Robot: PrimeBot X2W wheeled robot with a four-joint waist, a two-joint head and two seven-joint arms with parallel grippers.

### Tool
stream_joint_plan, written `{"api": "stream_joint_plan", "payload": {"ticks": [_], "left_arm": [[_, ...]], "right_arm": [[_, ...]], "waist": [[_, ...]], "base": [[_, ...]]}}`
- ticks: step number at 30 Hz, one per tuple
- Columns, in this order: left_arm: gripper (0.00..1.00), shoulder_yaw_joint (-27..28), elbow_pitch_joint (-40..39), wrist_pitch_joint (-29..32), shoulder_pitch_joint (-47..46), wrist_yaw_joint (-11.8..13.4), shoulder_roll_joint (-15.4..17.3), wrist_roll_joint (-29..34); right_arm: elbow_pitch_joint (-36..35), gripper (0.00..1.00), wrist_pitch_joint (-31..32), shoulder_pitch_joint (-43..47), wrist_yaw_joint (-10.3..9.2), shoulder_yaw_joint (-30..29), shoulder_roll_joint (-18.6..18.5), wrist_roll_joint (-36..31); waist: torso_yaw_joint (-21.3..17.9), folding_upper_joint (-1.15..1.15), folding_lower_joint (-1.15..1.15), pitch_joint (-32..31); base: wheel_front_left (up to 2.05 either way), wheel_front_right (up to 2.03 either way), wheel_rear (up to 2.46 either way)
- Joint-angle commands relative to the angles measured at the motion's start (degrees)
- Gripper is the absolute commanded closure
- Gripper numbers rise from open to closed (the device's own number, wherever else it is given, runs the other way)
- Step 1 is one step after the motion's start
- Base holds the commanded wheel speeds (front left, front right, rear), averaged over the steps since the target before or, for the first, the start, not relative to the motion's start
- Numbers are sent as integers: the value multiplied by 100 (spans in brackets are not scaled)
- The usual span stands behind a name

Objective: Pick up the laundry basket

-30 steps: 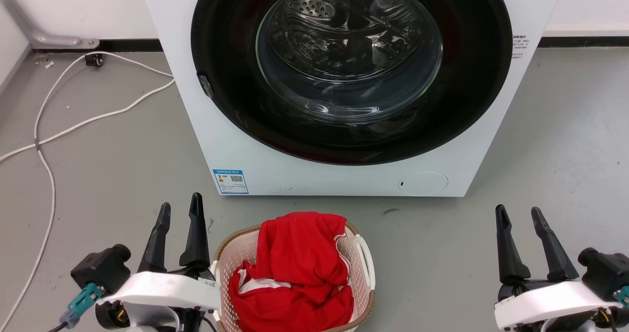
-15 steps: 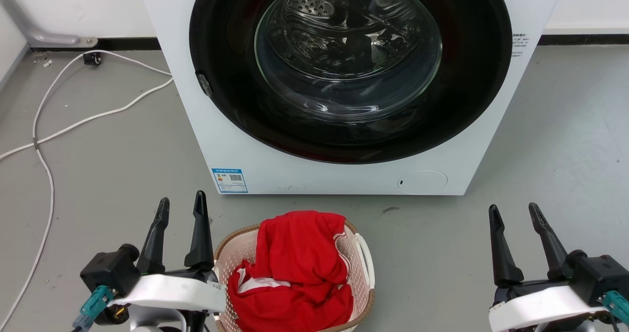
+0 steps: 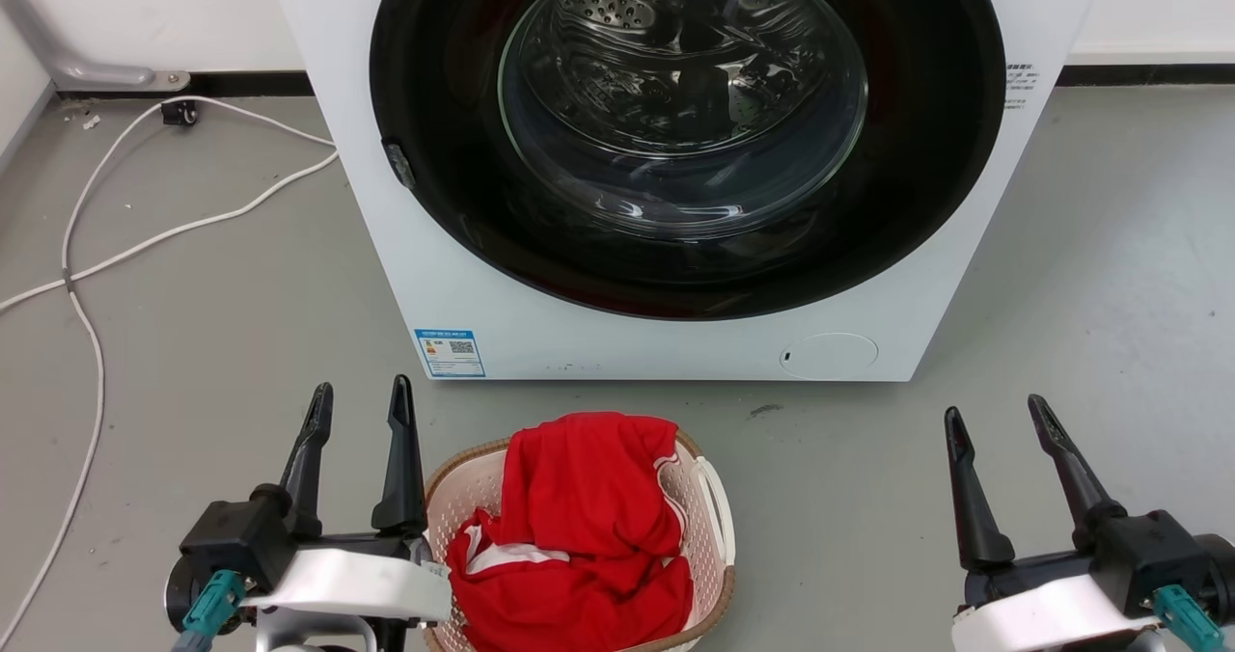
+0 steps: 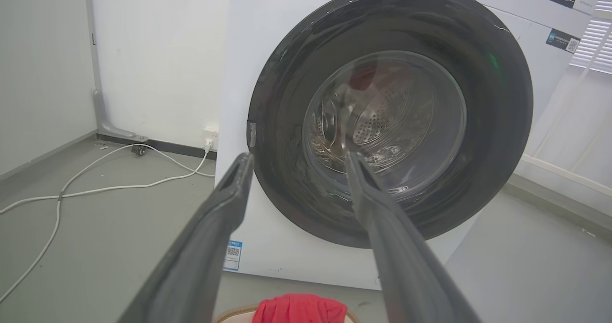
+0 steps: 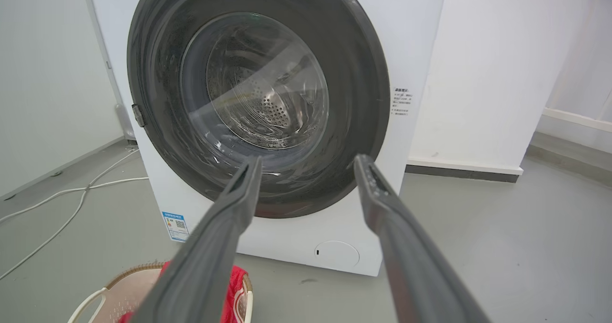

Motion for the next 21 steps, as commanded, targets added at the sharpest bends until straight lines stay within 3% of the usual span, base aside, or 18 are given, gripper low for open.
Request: {"api": "stream_joint_plan", "payload": {"ticks": [1,21], "left_arm": [[0,-6,-63,-43,43,11,15,126],[0,-39,-139,-257,141,83,16,943]], "right_arm": [[-69,0,-50,71,-2,19,-12,-122],[-209,0,-261,194,-2,82,-9,-1033]], "waist": [[-5,0,0,0],[-42,0,0,12]], "base": [[0,0,0],[0,0,0]]}}
